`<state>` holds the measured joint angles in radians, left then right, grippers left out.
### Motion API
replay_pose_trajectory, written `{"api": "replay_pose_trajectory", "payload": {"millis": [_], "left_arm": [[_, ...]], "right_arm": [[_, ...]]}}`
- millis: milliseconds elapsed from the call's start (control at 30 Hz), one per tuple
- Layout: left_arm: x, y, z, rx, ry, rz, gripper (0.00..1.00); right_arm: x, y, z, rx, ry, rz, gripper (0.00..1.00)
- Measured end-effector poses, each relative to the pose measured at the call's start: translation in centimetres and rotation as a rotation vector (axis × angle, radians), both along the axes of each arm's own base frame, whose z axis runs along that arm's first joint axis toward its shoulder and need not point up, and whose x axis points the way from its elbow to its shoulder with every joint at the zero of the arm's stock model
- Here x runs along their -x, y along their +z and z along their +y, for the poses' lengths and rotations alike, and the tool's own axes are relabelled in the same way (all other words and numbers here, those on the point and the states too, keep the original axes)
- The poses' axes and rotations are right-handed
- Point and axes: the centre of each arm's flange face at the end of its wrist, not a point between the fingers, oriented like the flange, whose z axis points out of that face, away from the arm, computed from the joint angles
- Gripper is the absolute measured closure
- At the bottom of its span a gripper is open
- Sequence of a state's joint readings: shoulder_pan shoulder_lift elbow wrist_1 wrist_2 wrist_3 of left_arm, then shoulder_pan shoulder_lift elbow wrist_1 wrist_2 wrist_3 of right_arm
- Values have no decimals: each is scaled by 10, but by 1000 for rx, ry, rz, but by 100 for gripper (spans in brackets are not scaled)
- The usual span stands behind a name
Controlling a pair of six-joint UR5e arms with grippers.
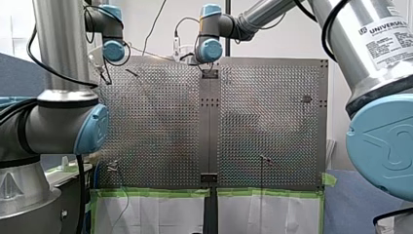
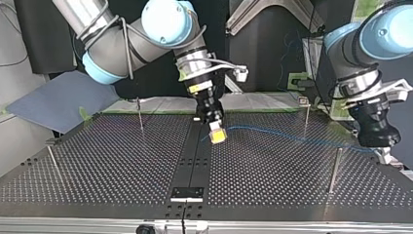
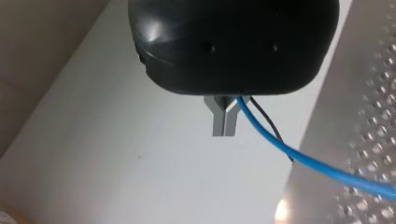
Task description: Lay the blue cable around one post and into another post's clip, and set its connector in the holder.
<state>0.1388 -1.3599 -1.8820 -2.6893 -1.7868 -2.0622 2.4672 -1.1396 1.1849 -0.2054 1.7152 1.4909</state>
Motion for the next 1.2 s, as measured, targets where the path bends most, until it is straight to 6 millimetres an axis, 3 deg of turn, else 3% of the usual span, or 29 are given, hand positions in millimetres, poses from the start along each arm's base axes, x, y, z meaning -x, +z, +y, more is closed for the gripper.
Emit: {"api": "replay_pose_trajectory", "payload": {"millis": [267,533,767,900,1200], "left_arm": [[-26,-2,27,-15,5,15,100],[-48,-13,59,-23,35,43,100],[-69,-28,89,-37,40,68,100],[-77,-31,95,-50,18,69,100],[-98,-48,89,-74,-65,104,100]], "right_arm": [[-11,12,-8,22,0,-14,100],[-27,3,-16,27,3,16,100],[-36,24,-22,72,-1,-28,100],[-39,40,-27,97,-7,-63,100],[-45,64,-38,141,-23,-118,100]]}}
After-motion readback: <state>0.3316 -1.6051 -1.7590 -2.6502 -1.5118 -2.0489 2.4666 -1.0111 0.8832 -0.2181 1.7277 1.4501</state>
